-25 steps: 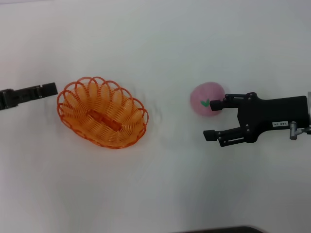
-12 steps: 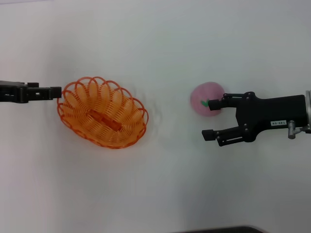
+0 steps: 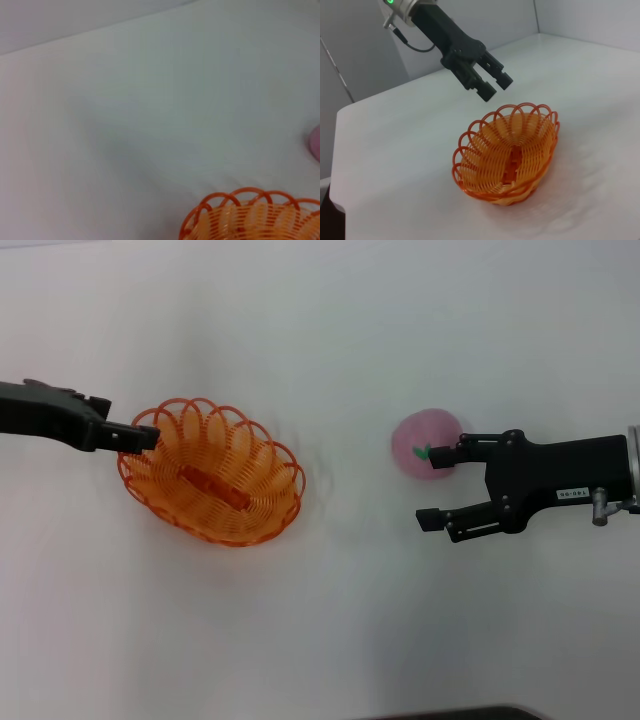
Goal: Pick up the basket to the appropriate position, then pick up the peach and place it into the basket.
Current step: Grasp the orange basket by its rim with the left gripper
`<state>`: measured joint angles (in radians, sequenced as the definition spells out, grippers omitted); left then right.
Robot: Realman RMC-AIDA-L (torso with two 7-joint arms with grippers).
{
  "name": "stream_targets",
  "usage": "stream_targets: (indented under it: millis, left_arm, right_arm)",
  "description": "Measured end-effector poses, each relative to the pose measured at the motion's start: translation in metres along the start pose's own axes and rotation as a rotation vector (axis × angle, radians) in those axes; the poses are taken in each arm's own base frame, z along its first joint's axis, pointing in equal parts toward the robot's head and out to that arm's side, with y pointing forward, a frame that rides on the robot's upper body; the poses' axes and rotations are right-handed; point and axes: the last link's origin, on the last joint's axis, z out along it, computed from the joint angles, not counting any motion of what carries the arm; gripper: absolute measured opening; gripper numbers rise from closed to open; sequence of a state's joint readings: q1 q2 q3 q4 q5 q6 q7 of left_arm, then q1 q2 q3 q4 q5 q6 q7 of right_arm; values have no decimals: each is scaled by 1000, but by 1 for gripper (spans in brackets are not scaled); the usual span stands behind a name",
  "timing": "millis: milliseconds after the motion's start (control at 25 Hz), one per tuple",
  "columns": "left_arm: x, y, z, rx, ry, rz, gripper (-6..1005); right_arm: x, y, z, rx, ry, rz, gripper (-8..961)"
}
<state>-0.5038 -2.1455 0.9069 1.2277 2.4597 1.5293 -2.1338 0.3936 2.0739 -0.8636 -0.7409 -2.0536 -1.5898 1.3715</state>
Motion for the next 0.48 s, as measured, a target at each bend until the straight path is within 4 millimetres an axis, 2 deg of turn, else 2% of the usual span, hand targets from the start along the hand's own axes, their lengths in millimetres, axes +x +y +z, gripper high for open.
stream_targets:
  millis: [280,480]
  left_arm:
    - [13,6,17,64,-108,127,843]
    - [19,2,22,109,-106,134,843]
  right_arm:
    - [-1,0,0,0,0,-2,925]
    - [-1,-1,1,-1,0,-4,925]
